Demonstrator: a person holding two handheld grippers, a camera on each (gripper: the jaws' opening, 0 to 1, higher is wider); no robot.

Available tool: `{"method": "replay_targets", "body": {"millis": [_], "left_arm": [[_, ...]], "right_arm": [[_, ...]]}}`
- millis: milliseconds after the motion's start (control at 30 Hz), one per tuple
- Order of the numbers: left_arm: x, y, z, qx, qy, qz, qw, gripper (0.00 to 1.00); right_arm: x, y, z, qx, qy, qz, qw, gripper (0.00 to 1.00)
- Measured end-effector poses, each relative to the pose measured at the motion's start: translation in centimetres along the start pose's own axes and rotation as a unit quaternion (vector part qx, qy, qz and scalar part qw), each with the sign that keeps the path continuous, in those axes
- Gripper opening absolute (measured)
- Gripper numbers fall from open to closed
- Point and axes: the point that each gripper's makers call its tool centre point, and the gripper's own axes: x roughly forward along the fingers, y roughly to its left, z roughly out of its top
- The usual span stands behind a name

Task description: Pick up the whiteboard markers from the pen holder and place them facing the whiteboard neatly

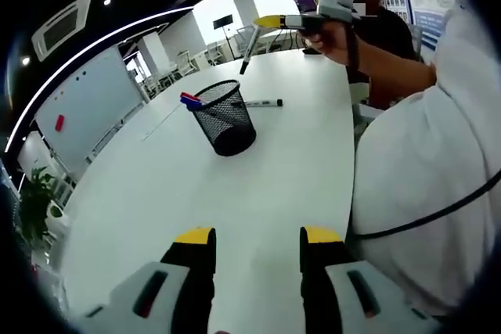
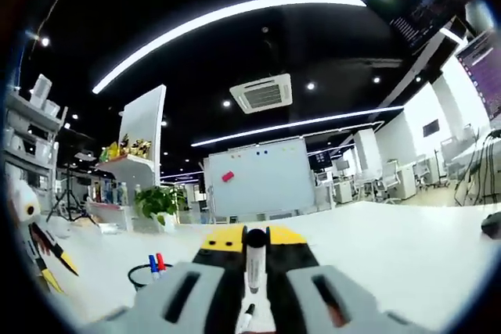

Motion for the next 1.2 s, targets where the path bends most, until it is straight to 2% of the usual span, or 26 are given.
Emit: {"method": "replay_targets", "body": {"millis": [200, 533, 900, 1200], "left_arm": [[0.0, 0.0, 0.0, -0.001, -0.001, -0.001, 1.0000, 0.45], [-0.1, 0.1, -0.2, -0.001, 0.001, 0.001, 1.0000, 0.45], [-0.4, 0.5, -0.4, -0.004, 0.001, 0.008, 1.0000, 0.45], [-0.3, 0.5, -0.5, -0.002, 0.003, 0.007, 1.0000, 0.45]], "right_arm": [[-0.3, -0.2, -0.5, -0.026, 0.003, -0.008, 0.9996, 0.08], [-0.6, -0.7, -1.1, -0.046, 0.010, -0.021, 0.9987, 0.08], [-0.4, -1.3, -2.3, -0.038, 0.030, -0.032, 0.9983, 0.08], [-0.6, -0.7, -2.8, -0.055, 0.031, -0.023, 0.9977, 0.08]]}}
